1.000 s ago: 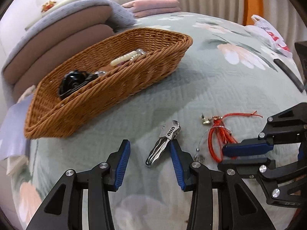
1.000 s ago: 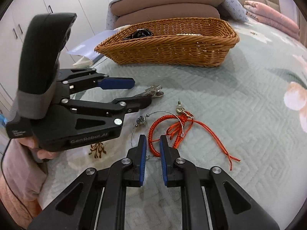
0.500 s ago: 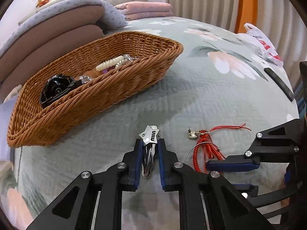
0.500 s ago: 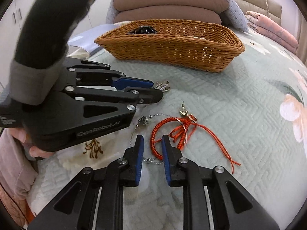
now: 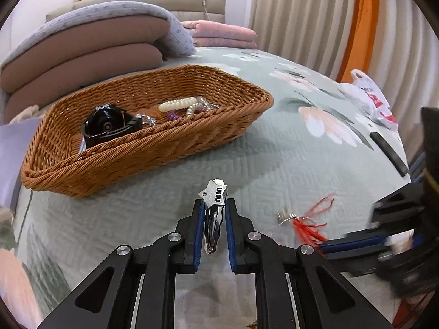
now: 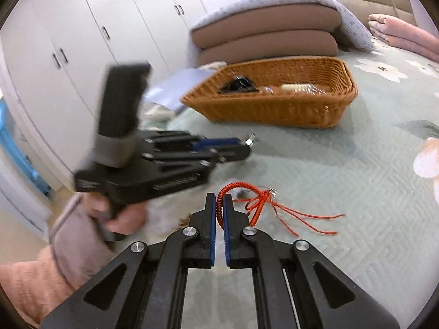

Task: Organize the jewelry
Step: 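Carry the star keychain with the left tool while the right tool carries the red cord to the basket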

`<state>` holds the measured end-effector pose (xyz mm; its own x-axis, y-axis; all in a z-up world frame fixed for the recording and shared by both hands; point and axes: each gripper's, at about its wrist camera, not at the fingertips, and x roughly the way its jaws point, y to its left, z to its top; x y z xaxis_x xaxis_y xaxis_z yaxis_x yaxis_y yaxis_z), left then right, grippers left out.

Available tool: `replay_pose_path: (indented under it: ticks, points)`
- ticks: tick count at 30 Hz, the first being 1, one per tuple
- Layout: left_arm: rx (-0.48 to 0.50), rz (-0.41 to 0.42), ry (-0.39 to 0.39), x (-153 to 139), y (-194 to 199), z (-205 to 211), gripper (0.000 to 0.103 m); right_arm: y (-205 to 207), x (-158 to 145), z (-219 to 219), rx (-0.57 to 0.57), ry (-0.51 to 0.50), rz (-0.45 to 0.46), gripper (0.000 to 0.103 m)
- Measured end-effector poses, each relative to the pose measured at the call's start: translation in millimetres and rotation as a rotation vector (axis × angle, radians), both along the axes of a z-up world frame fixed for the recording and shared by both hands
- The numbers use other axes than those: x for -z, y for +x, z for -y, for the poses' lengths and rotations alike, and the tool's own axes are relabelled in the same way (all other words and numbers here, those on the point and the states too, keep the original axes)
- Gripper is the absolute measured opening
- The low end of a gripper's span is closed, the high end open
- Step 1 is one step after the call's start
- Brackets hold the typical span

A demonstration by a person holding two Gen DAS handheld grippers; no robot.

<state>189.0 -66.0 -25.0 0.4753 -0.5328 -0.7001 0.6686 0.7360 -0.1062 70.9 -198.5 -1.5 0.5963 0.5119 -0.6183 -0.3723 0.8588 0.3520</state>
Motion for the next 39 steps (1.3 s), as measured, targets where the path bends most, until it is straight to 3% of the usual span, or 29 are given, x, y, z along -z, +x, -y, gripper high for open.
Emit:
replay_pose_path:
  ticks: [5,8,11,22,28,36,39]
  points:
    - [0.007,0.008,0.006,1.2,-2.6,1.1,0.015,-11.1,-12.3,11.7,-0.045,0.123,-0.006,0.006]
    - [0.011,0.017,0.007,0.6,-4.1,2.3,0.015,-10.2,-20.6,20.5,-0.107,0.278,-0.021,0.006]
    - [0.013,0.029,0.005,-0.7,-6.2,1.9,0.015,-12.0,-24.4,26.2,-0.124,0.332,-0.002,0.006]
    - [0.000,0.068,-0.016,-8.2,-12.8,-2.9,0.015,-21.7,-45.4,37.3,-0.057,0.257,0.086,0.006]
    - [-0.028,0.126,-0.051,-34.2,-24.3,-10.3,0.015,-14.1,-82.2,45.0,-0.020,0.186,0.169,0.006]
    - [-0.124,0.200,-0.150,-101.2,-9.5,-37.2,0.015,47.0,-133.7,40.0,0.006,0.108,0.289,0.006]
    - [-0.156,0.159,-0.190,-115.9,22.1,-35.0,0.015,84.0,-131.8,40.1,0.025,0.115,0.290,0.006]
